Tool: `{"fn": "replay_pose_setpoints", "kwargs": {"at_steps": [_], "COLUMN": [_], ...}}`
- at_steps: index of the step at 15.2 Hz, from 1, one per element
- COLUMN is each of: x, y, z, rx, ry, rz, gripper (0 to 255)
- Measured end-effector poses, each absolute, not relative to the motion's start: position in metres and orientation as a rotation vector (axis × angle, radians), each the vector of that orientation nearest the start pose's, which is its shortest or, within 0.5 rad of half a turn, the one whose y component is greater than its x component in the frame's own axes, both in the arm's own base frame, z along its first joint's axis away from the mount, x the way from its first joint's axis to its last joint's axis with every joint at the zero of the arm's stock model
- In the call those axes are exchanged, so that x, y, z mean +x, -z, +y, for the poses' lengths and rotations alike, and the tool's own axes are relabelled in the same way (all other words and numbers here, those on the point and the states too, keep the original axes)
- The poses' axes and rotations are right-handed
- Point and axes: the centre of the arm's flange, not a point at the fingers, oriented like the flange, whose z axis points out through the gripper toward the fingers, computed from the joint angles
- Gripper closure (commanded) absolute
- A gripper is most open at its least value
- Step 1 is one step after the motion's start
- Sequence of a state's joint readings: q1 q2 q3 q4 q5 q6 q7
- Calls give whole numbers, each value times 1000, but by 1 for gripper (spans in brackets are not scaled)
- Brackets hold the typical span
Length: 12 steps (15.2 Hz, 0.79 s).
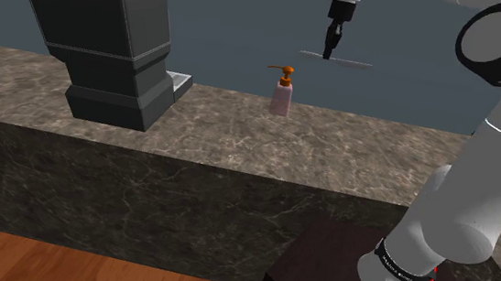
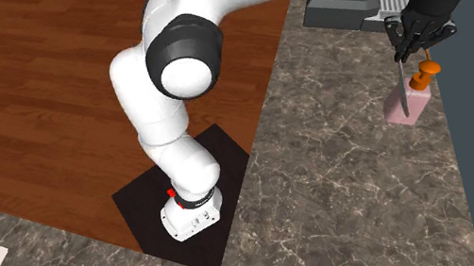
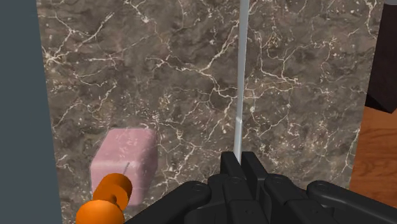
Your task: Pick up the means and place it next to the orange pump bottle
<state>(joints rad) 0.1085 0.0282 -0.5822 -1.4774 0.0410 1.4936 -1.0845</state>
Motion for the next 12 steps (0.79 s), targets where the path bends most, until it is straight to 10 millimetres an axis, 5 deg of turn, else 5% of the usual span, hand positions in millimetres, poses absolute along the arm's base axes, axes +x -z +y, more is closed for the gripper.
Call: {"fn": "replay_pose_setpoints", "kwargs": {"at_steps": [4, 12], "x": [535, 541], "y": [-642, -601], "z": [-262, -263], "rx": [-2973, -2972], "ry": [20, 20], "rz": [-944, -946], "gripper": [255, 255]}}
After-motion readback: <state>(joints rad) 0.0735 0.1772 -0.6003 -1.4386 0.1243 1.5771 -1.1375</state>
